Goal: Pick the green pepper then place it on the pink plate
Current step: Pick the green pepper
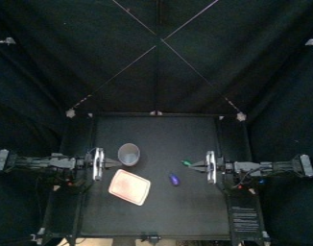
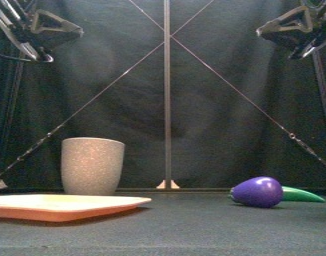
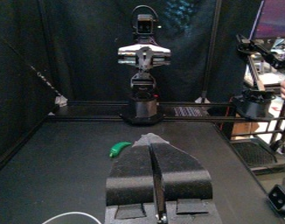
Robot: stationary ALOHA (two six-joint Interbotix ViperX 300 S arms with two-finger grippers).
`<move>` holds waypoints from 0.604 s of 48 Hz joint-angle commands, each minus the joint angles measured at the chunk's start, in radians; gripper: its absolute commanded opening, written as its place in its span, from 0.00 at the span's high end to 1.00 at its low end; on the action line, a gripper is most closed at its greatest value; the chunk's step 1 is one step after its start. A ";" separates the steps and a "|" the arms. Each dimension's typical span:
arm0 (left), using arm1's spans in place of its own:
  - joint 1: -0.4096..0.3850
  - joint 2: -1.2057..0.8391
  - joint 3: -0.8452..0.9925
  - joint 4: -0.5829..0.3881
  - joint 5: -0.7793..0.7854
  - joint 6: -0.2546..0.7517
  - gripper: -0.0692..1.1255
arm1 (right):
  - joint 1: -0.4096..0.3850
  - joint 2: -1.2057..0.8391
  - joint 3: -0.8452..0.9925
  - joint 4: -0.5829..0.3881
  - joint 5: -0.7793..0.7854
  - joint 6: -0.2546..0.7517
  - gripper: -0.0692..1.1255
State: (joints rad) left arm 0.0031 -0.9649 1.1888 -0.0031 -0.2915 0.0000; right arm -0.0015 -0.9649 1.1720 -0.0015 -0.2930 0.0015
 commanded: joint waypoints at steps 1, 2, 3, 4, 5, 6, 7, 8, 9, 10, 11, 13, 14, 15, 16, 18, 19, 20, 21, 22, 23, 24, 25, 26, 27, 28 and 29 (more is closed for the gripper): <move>0.009 0.012 -0.049 0.000 0.094 0.000 0.82 | -0.012 0.023 -0.003 0.046 0.021 0.017 0.79; 0.011 0.012 -0.054 0.000 0.107 0.000 0.82 | -0.018 0.028 -0.003 0.066 0.032 0.023 0.79; 0.012 0.012 -0.055 0.000 0.118 0.000 0.82 | -0.026 0.032 -0.003 0.091 0.046 0.029 0.79; 0.014 0.012 -0.058 0.000 0.130 0.000 0.82 | -0.032 0.037 -0.002 0.114 0.063 0.038 0.79; 0.015 0.012 -0.060 0.000 0.140 0.000 0.82 | -0.043 0.043 -0.002 0.138 0.080 0.046 0.79; 0.020 0.012 -0.063 0.000 0.150 0.002 0.82 | -0.055 0.049 -0.002 0.158 0.100 0.054 0.79; 0.025 0.012 -0.066 0.000 0.158 0.002 0.82 | -0.066 0.055 -0.002 0.179 0.121 0.060 0.79; 0.028 0.012 -0.066 0.000 0.163 0.002 0.82 | -0.077 0.061 -0.003 0.198 0.143 0.064 0.79; 0.032 0.012 -0.069 0.002 0.169 0.002 0.82 | -0.087 0.069 -0.003 0.215 0.164 0.069 0.79; 0.037 0.012 -0.069 0.002 0.172 0.002 0.82 | -0.095 0.077 -0.003 0.229 0.186 0.074 0.79; 0.043 0.012 -0.069 0.000 0.175 0.002 0.82 | -0.110 0.086 -0.003 0.247 0.216 0.080 0.78; 0.057 0.012 -0.069 0.000 0.179 0.002 0.82 | -0.127 0.101 -0.003 0.267 0.259 0.091 0.78; 0.067 0.012 -0.067 0.000 0.184 0.002 0.82 | -0.133 0.110 -0.003 0.275 0.279 0.094 0.77; 0.074 0.012 -0.066 0.000 0.186 0.002 0.82 | -0.141 0.120 -0.003 0.278 0.298 0.098 0.77; 0.080 0.012 -0.064 0.000 0.187 0.002 0.82 | -0.146 0.129 -0.003 0.279 0.316 0.103 0.76; 0.094 0.012 -0.061 0.000 0.192 0.002 0.82 | -0.156 0.146 -0.003 0.284 0.348 0.112 0.73; 0.101 0.012 -0.060 0.000 0.195 0.002 0.82 | -0.161 0.155 -0.003 0.287 0.364 0.118 0.72; 0.107 0.012 -0.058 0.000 0.196 0.002 0.82 | -0.167 0.164 -0.003 0.287 0.376 0.121 0.70; 0.112 0.012 -0.055 0.000 0.198 0.000 0.82 | -0.173 0.179 -0.002 0.288 0.391 0.126 0.67; 0.118 0.012 -0.052 0.000 0.198 0.000 0.82 | -0.178 0.189 -0.003 0.287 0.400 0.129 0.64; 0.123 0.012 -0.051 0.000 0.199 0.000 0.82 | -0.183 0.198 -0.002 0.287 0.408 0.132 0.61; 0.129 0.012 -0.048 0.000 0.199 -0.002 0.82 | -0.187 0.207 -0.002 0.288 0.414 0.135 0.58; 0.132 0.012 -0.044 0.000 0.199 -0.002 0.82 | -0.190 0.216 0.000 0.288 0.419 0.138 0.55; 0.135 0.012 -0.043 0.000 0.199 -0.002 0.82 | -0.195 0.225 0.000 0.288 0.422 0.140 0.52; 0.137 0.012 -0.041 0.000 0.199 -0.002 0.82 | -0.199 0.235 0.002 0.288 0.422 0.144 0.48; 0.140 0.012 -0.040 0.000 0.199 -0.002 0.82 | -0.202 0.244 0.003 0.288 0.422 0.149 0.44; 0.141 0.012 -0.038 0.000 0.199 -0.002 0.82 | -0.207 0.253 0.003 0.288 0.422 0.152 0.40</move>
State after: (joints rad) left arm 0.1350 -0.9572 1.1597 -0.0031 -0.0890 -0.0015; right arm -0.1902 -0.7348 1.1842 0.2853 0.1273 0.1488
